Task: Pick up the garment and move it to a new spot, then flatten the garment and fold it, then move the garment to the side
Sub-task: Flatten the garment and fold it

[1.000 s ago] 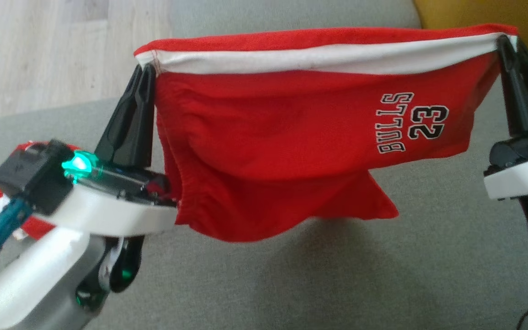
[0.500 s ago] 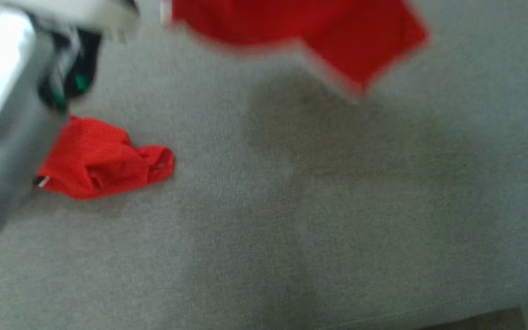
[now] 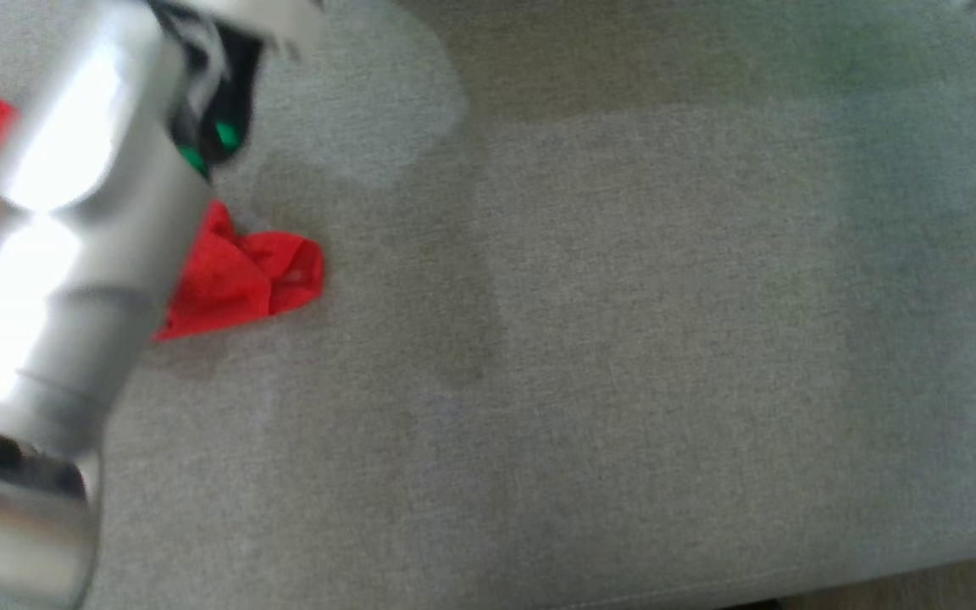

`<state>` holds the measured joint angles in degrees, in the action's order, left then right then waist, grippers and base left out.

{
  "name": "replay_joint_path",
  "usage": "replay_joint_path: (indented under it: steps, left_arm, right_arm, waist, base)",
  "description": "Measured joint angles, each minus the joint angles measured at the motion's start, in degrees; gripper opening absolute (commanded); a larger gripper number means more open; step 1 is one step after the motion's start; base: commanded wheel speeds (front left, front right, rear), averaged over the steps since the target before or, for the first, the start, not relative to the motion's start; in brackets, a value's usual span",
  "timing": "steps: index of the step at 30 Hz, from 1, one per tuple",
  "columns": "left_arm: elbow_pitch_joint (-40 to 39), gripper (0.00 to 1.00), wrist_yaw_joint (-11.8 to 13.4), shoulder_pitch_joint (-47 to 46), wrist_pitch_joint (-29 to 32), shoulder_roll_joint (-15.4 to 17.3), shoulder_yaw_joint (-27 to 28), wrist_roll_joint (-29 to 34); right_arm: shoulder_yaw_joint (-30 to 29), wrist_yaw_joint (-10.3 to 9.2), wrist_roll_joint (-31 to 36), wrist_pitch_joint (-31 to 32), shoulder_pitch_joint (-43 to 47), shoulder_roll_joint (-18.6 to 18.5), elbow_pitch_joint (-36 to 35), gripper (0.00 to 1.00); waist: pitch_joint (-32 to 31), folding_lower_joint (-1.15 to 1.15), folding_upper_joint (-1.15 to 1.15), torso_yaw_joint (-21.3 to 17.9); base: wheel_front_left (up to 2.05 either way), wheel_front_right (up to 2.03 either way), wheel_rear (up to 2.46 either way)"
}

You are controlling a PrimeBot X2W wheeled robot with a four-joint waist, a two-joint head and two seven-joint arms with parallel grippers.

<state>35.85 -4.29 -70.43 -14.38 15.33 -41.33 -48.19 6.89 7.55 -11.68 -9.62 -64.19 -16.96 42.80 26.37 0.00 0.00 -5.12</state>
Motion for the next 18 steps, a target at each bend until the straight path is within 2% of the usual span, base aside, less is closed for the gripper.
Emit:
replay_joint_path:
  steps: [3, 8, 11, 18]
  left_arm:
    - [1.3, 0.00, -1.1, 4.6, -0.1, -0.9, -0.6, 0.8]
    - [0.9, 0.00, -2.3, 12.8, -0.1, -1.4, -2.0, 2.1]
    - [-1.1, 0.00, -2.4, 19.5, -0.1, -1.4, -3.6, 2.5]
    - [-5.3, 0.00, -2.7, 28.0, -0.1, -0.8, -6.0, 4.5]
  right_arm:
    - [4.3, 0.00, -2.7, 0.1, 3.3, -1.3, 2.9, 0.00]
    - [12.1, 0.00, -9.1, 2.9, 9.1, -5.2, 3.5, 0.00]
    - [18.2, 0.00, -14.8, 6.9, 13.8, -9.2, 1.6, 0.00]
    - [24.9, 0.00, -23.2, 11.4, 20.5, -16.1, -3.8, 0.00]
  waist:
    - [-0.5, 0.00, 0.00, 0.5]
    - [-2.7, 0.00, 0.00, 1.3]
    - [-5.1, -0.01, 0.00, 1.9]
    - [-9.2, -0.02, 0.00, 2.6]
  base:
    - [0.00, 0.00, 0.00]
    - [0.00, 0.00, 0.00]
    - [0.00, 0.00, 0.00]
    - [0.00, 0.00, 0.00]
